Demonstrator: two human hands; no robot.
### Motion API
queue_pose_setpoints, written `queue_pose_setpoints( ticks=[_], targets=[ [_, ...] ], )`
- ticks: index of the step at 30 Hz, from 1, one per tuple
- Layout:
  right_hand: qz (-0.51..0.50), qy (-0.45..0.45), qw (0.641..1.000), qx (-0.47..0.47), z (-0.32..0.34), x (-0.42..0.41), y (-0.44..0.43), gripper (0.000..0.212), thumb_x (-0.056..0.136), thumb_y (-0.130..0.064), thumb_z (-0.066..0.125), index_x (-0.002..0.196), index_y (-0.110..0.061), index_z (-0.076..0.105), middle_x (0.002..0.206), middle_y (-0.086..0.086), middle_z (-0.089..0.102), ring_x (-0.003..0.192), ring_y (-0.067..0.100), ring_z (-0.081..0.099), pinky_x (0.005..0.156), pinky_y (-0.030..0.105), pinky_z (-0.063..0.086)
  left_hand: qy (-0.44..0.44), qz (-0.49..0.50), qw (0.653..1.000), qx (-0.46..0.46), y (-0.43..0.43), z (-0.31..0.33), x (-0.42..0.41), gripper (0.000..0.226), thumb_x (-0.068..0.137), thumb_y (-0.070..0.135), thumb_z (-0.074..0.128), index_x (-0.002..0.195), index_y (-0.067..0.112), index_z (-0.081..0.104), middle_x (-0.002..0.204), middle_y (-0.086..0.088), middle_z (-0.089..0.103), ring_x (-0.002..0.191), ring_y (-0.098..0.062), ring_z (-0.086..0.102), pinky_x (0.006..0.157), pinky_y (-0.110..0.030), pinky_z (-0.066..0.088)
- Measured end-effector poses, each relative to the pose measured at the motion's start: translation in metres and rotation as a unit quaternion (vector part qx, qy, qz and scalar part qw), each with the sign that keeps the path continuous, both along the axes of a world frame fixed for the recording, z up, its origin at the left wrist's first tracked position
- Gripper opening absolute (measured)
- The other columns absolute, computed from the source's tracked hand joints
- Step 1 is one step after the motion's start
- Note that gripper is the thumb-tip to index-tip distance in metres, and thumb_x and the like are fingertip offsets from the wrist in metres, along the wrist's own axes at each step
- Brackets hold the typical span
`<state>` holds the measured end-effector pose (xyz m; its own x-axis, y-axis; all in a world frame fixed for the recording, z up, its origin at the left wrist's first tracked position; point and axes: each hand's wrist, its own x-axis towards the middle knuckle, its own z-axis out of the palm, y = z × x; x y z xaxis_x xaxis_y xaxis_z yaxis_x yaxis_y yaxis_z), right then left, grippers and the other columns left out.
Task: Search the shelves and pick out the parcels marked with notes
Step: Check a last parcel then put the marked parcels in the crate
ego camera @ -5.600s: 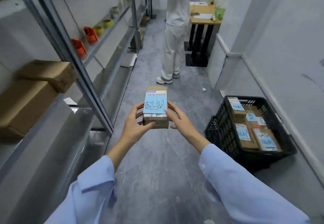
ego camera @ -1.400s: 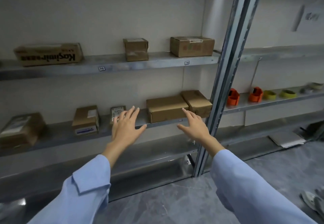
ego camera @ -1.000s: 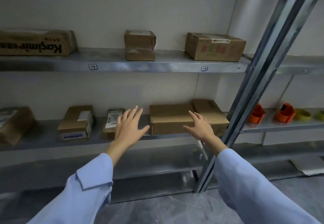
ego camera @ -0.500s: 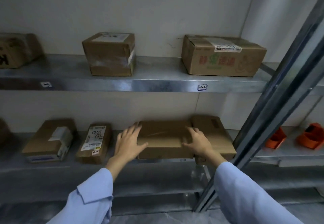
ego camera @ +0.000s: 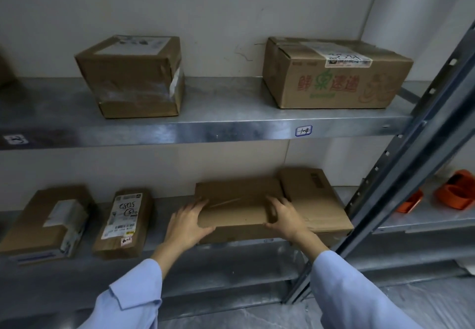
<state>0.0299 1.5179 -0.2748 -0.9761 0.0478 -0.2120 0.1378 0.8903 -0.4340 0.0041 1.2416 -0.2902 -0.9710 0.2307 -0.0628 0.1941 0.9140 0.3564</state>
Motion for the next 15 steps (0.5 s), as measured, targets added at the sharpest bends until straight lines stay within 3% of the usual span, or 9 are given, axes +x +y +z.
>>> queue_pose_setpoints(
  ticks=[9, 15],
  targets=[
    [0.0, 0.032, 0.999, 0.008, -0.008, -0.005, -0.006, 0.082, 0.079, -0.03, 0.079, 0.149, -0.023, 0.038, 0.156, 0.008, 0.032, 0.144, 0.025, 0.026, 0.114, 0.03, 0.028, 0.031, -0.003, 0.992, 0.12, -0.018, -0.017, 0.001, 0.069, 0.075, 0.052, 0.076, 0.136, 0.028, 0.055, 0.152, 0.007, 0.04, 0.133, -0.021, 0.046, 0.105, -0.036, 0.042],
    [0.023, 0.05, 0.998, -0.036, -0.011, -0.014, -0.027, 0.08, 0.075, -0.03, 0.083, 0.145, -0.023, 0.045, 0.153, 0.004, 0.036, 0.142, 0.023, 0.031, 0.114, 0.031, 0.032, 0.034, 0.022, 0.99, 0.136, -0.048, -0.015, 0.0, 0.068, 0.073, 0.045, 0.08, 0.135, 0.029, 0.056, 0.151, 0.01, 0.04, 0.133, -0.016, 0.046, 0.105, -0.029, 0.038]
  ],
)
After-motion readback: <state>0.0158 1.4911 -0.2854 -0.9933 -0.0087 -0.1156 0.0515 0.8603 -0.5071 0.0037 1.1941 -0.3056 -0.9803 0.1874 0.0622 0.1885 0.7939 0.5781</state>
